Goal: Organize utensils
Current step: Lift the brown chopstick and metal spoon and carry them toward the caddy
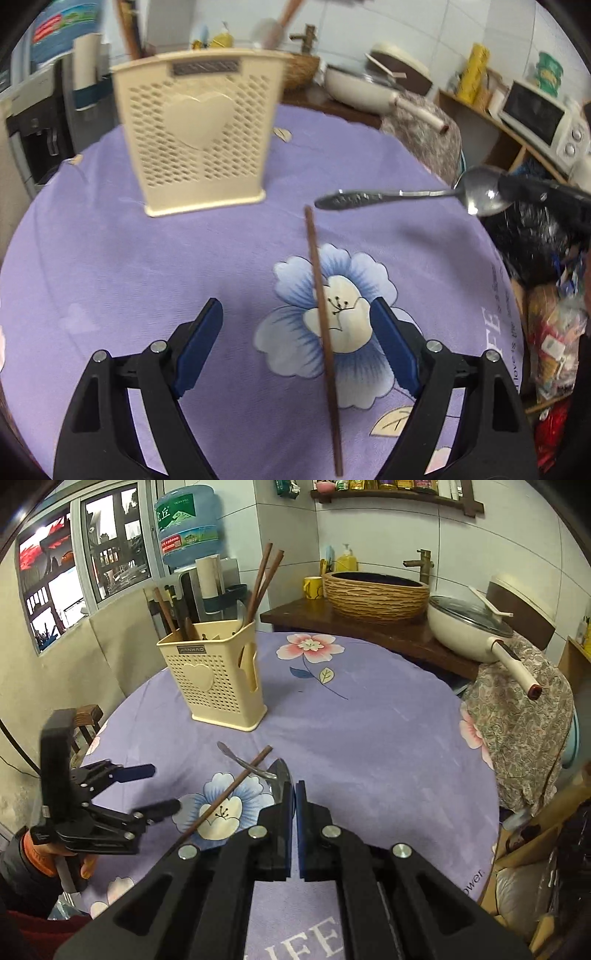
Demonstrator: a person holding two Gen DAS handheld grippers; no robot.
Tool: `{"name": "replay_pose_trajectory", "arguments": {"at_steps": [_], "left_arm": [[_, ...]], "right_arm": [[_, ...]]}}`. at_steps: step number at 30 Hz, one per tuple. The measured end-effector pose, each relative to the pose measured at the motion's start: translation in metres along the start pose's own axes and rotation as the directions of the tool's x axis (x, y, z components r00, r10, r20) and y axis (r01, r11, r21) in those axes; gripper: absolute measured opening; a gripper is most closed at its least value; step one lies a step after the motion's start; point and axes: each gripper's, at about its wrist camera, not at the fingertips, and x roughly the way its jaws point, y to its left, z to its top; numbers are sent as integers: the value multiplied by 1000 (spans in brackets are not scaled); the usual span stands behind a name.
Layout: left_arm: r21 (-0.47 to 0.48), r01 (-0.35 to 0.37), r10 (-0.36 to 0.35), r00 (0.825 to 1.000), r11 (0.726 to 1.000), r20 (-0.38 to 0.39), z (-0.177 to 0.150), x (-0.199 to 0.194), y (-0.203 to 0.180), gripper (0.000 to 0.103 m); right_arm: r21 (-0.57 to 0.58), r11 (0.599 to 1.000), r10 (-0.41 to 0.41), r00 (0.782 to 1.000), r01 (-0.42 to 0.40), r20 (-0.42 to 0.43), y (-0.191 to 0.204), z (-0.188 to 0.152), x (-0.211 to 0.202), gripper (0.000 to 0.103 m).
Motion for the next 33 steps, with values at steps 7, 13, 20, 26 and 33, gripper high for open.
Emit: {"name": "replay_pose_trajectory", "arguments": {"at_steps": [7, 13, 20, 26, 33], "left_arm": [[46, -27, 32, 995, 999, -97, 32, 58, -18, 47], [54, -96, 101, 989, 994, -109, 58, 92, -28, 31], [40, -116, 120, 985, 992, -126, 72, 103, -26, 8], [-12, -81, 80, 996, 997, -40, 77, 62, -13, 8], [-48, -67, 70, 996, 997, 56, 75, 11, 8, 8]], "right_arm": [[-34, 994, -102, 995, 101, -10, -10, -1, -2, 2], [-64, 990, -126, 992, 124, -26, -15, 2, -2, 2], [-71, 991, -113, 993, 112, -16, -11, 7, 1, 2], [-117, 989, -93, 996, 93, -1, 5, 19, 2, 2], [-152, 986, -73, 997, 74, 11, 27, 30, 9, 2]]}}
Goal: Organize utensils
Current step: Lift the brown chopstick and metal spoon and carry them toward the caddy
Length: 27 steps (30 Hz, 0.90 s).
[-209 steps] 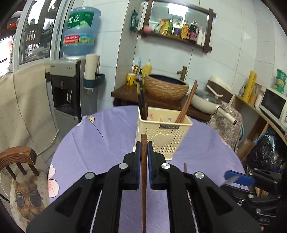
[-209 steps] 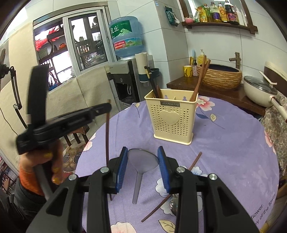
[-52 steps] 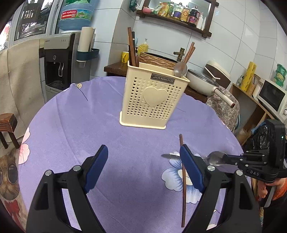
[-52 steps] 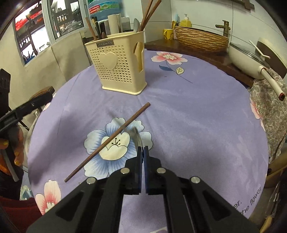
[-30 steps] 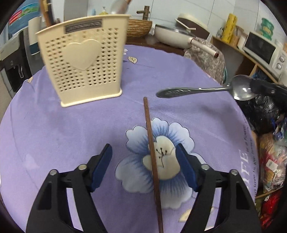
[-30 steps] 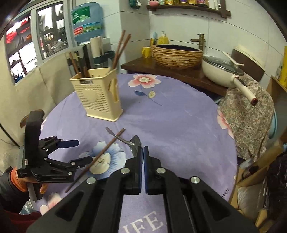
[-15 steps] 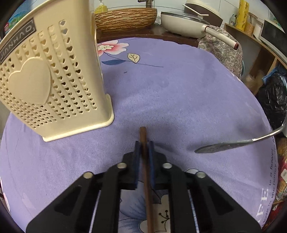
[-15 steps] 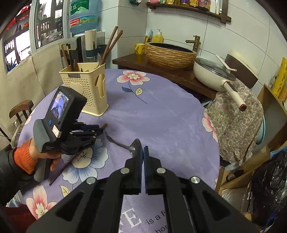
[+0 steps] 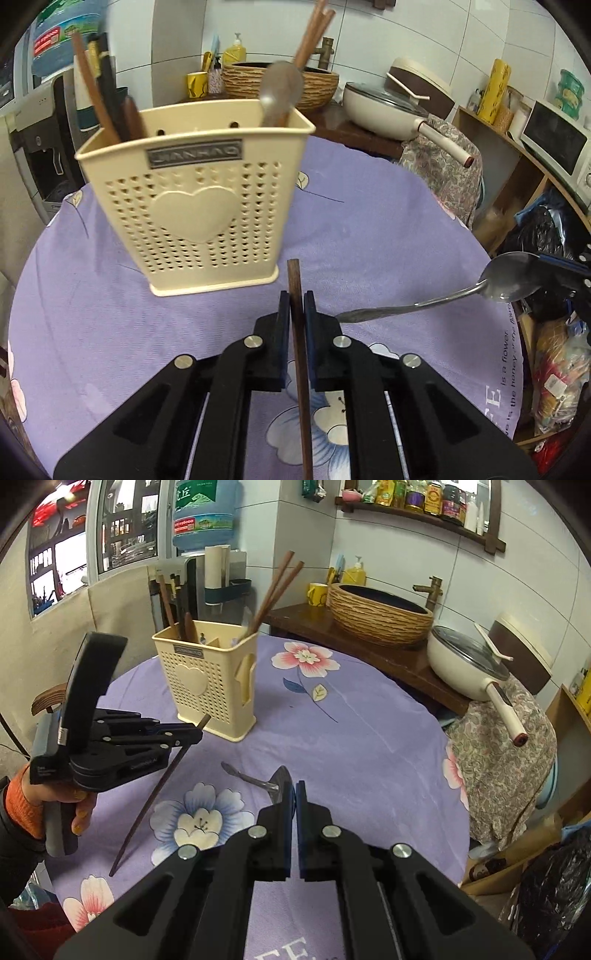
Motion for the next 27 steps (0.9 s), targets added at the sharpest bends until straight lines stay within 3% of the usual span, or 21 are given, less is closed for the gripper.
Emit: {"name": "replay_pose_trajectory", "arguments": {"at_steps": [3, 6, 13, 18, 23, 27], "left_arm": [[-33, 11, -11, 1000, 999, 21, -1, -14, 12, 8], [-44, 12, -8, 996, 999, 94, 0, -41, 18, 8], [-64, 6, 11, 966, 998, 257, 3, -107, 30, 7], [-53, -34, 48, 954, 998, 296, 1, -130, 33, 7], [-73, -43, 63, 954, 996, 293, -3, -134, 43, 7], [-87, -40, 62, 963, 995, 261, -5, -125, 53, 7]], "right_arm": [[-23, 1000, -5, 1000, 5, 2, 6, 5, -2, 2], [-115, 993, -32, 999, 33, 7, 18, 13, -9, 2], [-311, 950, -40, 999, 28, -34, 63, 27, -8, 2], [-327, 944, 26, 999, -33, -24, 93, 35, -2, 2], [-309, 949, 64, 998, -61, 2, 106, 40, 1, 2], [-299, 953, 57, 998, -52, 9, 104, 43, 0, 2]]}}
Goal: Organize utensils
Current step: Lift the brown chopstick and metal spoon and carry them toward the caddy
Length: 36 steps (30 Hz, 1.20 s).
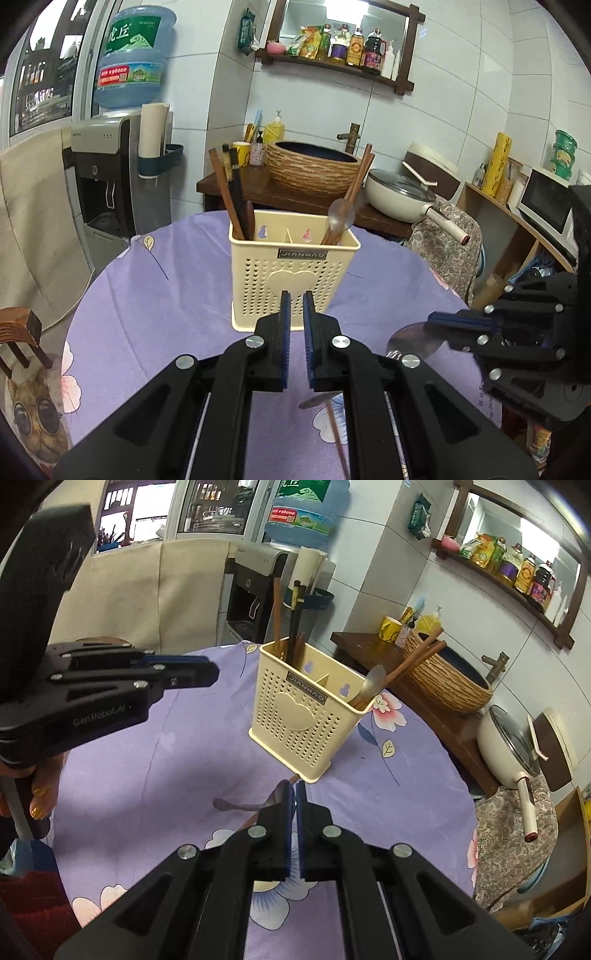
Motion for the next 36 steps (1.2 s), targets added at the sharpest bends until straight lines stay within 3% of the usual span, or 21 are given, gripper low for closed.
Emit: {"name": "replay_pose_trajectory", "arguments": {"at_steps": [5, 6, 9, 10, 12, 15, 18, 20, 21, 23, 26, 27, 30, 36], "left_arm": [[35, -2, 5, 997, 999, -81, -11, 28, -2, 8], [35, 4, -1, 994, 999, -107, -17, 38, -4, 14], [27, 23, -17, 982, 999, -186, -32, 73, -13, 74], [15, 23, -20, 981, 1000, -194, -36, 83, -15, 75], [27, 1, 5, 970, 1000, -242, -45, 113, -21, 75], [93, -27, 56, 943, 995, -328, -55, 154, -32, 63], [106, -61, 95, 927, 993, -363, -58, 183, -35, 59], [88, -53, 84, 916, 995, -392, -59, 197, -35, 52], [111, -75, 113, 913, 991, -391, -60, 203, -39, 48], [164, -102, 156, 919, 981, -363, -61, 208, -46, 38], [168, -96, 151, 921, 981, -358, -61, 211, -48, 12], [175, -96, 155, 920, 980, -361, -62, 211, -49, 9], [153, -95, 146, 920, 984, -364, -59, 207, -47, 8], [142, -38, 69, 974, 989, -217, -27, 138, -50, 7]], "right_arm": [[23, 998, -57, 998, 58, -17, -27, -9, -12, 2], [34, 997, -67, 998, 68, -21, -32, -11, -14, 2], [72, 992, -98, 995, 100, -36, -48, -24, -18, 2], [83, 991, -103, 994, 106, -38, -52, -28, -18, 2], [100, 989, -108, 993, 111, -38, -59, -37, -21, 2], [124, 983, -128, 991, 132, -37, -69, -49, -24, 2], [165, 977, -132, 991, 136, -35, -81, -60, -26, 2], [189, 973, -128, 991, 132, -32, -86, -65, -25, 2], [203, 971, -125, 992, 129, -32, -90, -67, -23, 2], [220, 968, -116, 993, 120, -30, -93, -69, -20, 2], [226, 968, -104, 994, 107, -26, -93, -70, -18, 2], [225, 969, -100, 995, 103, -25, -92, -70, -17, 2], [215, 972, -98, 995, 99, -16, -90, -67, -19, 2], [169, 981, -105, 994, 100, 20, -80, -54, -31, 2]]}}
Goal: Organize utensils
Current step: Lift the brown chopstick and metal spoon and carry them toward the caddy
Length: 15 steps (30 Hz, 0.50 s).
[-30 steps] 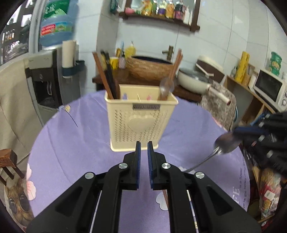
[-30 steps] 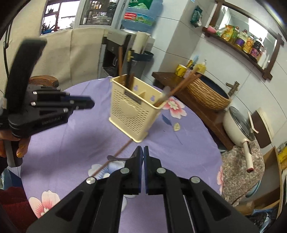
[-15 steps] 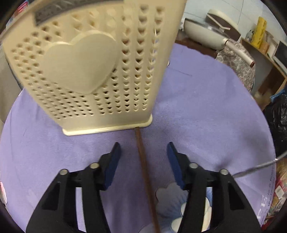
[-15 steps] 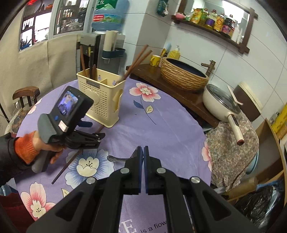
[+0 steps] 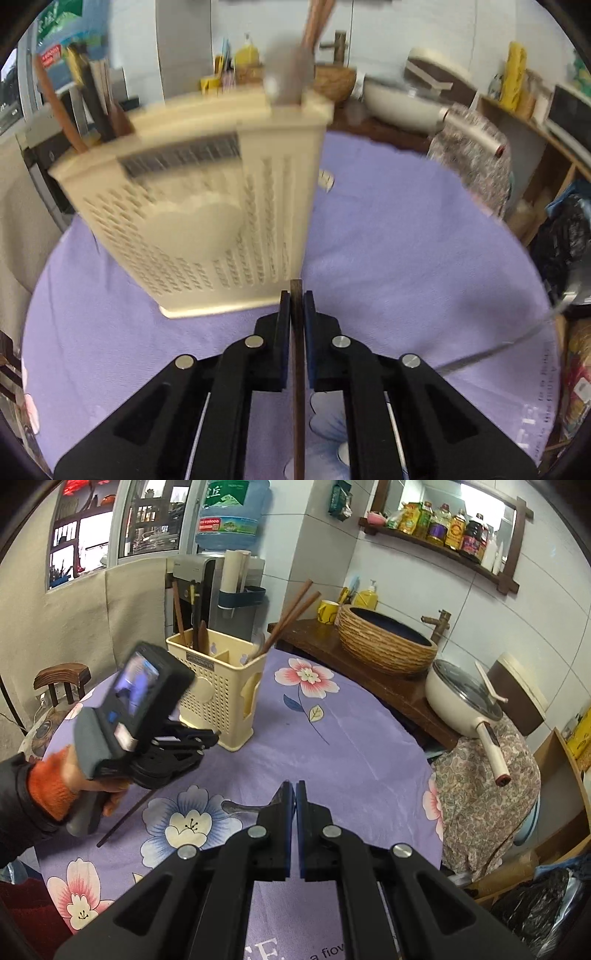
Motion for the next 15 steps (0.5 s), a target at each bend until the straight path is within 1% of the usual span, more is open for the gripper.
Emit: {"name": "replay_pose_trajectory", "arguments": {"at_steps": [2, 3, 7, 11, 15], "left_arm": [[-15, 19, -18, 998, 1000, 62, 5, -31, 7, 7], [-23, 28, -25, 994, 999, 106, 7, -53, 12, 7], [-34, 25, -17, 978, 999, 210, 10, -107, 24, 7], [-54, 36, -20, 962, 998, 271, 12, -149, 41, 7], [-53, 34, -16, 951, 998, 310, 15, -173, 52, 7]], "right_arm": [[-11, 1000, 0, 1000, 0, 16, 5, 7, -5, 2], [-17, 1000, 1, 1000, -1, 20, 8, 9, -7, 2], [-49, 999, 10, 999, -8, 42, 21, 22, -15, 2], [-68, 997, 24, 998, -20, 59, 33, 35, -20, 2], [-89, 996, 29, 997, -22, 70, 44, 45, -25, 2]]}}
